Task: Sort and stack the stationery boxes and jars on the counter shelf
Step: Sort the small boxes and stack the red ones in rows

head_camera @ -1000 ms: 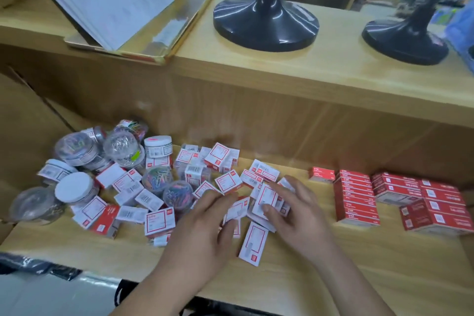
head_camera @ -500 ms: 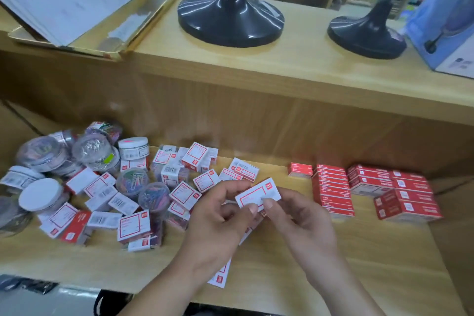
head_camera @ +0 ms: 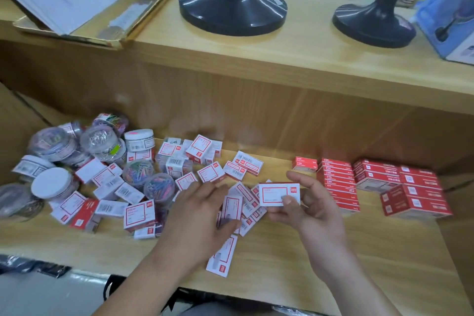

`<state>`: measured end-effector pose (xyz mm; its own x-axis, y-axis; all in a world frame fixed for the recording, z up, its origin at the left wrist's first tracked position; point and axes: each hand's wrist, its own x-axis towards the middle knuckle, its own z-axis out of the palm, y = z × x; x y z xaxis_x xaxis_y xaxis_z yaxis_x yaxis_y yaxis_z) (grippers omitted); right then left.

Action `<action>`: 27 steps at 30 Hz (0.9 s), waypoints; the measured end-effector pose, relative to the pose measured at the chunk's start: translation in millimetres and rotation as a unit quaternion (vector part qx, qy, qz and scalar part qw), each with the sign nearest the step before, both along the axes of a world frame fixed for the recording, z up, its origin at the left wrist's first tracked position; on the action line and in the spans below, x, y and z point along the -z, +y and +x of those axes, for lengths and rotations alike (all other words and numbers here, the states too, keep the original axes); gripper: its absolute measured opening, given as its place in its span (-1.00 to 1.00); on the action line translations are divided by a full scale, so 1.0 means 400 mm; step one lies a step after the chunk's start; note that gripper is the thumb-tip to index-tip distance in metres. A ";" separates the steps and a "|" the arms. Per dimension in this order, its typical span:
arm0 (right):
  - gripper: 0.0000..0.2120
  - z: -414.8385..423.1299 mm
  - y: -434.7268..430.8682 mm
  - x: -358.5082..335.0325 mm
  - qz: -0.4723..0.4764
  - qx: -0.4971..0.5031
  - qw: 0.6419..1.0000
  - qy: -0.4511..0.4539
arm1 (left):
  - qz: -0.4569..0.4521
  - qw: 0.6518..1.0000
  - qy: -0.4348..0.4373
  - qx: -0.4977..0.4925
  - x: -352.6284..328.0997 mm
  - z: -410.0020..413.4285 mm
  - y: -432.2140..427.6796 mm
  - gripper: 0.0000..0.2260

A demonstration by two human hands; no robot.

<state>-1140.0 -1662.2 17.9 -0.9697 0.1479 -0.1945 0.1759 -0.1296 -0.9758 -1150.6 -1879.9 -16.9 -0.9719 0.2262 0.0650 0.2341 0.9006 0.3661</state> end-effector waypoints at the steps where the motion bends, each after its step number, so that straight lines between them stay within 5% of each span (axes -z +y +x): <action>1: -0.68 0.000 -0.002 0.003 -0.003 -0.002 1.000 -0.004 | -0.036 0.999 0.002 0.007 0.002 0.002 0.005 -0.37; 8: -0.77 0.002 0.006 0.006 -0.007 0.000 1.000 -0.023 | -0.064 0.996 0.028 0.057 0.014 -0.007 0.013 -0.41; 12: -0.78 0.003 0.013 0.005 -0.003 0.005 1.000 -0.031 | 0.111 0.993 0.011 0.023 0.003 -0.010 0.009 -0.60; 16: -0.80 0.002 0.022 -0.001 0.011 0.007 1.000 -0.025 | 0.408 0.907 -0.087 -0.047 -0.033 -0.005 0.022 -0.77; 18: -0.80 -0.001 0.026 -0.012 0.005 0.004 1.000 -0.023 | 0.488 0.860 -0.143 -0.044 -0.060 0.005 0.027 -0.75; 27: -0.81 0.007 0.041 -0.048 0.009 -0.079 0.997 0.013 | 0.555 0.810 -0.180 -0.066 -0.076 0.014 0.067 -0.80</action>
<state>-1137.4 -1645.8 37.2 -0.9859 -0.0039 -0.1671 0.1668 -0.0849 -0.9823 -1145.0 -1853.1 13.4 -0.9839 0.1153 -0.1363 -0.1395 -0.0207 0.9900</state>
